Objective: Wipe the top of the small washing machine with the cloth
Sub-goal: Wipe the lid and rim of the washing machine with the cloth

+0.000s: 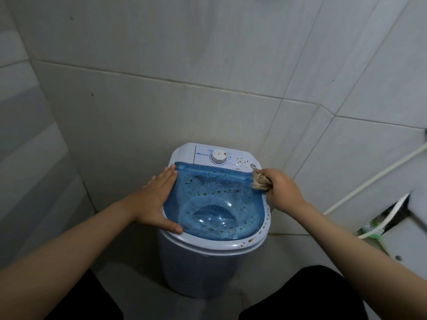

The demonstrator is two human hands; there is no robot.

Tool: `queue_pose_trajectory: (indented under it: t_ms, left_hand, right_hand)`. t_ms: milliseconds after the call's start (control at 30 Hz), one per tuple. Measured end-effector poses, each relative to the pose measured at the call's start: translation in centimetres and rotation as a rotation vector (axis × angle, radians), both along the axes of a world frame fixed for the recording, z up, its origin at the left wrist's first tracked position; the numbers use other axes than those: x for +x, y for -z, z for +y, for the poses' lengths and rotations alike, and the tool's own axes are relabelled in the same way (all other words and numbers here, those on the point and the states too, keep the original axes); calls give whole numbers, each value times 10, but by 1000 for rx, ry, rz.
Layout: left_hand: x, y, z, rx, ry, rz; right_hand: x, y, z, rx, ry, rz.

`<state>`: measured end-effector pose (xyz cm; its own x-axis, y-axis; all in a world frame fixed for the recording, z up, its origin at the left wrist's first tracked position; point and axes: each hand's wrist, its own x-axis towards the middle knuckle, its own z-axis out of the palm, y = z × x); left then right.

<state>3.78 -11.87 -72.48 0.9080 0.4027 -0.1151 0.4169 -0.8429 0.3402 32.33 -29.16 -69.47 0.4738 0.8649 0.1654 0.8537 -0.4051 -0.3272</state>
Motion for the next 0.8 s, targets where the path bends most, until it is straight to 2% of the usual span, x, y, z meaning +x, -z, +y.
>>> queue_pose_trajectory:
  t_ms: [267, 500, 800]
  left_hand:
    - [0, 0, -1, 9, -10, -10]
    - [0, -1, -2, 15, -7, -5]
    - [0, 0, -1, 24, -7, 4]
  right_hand:
    - [-36, 9, -42, 48, 41, 17]
    - [-73, 8, -71, -2, 98, -4]
    - [-119, 5, -83, -219, 171, -64]
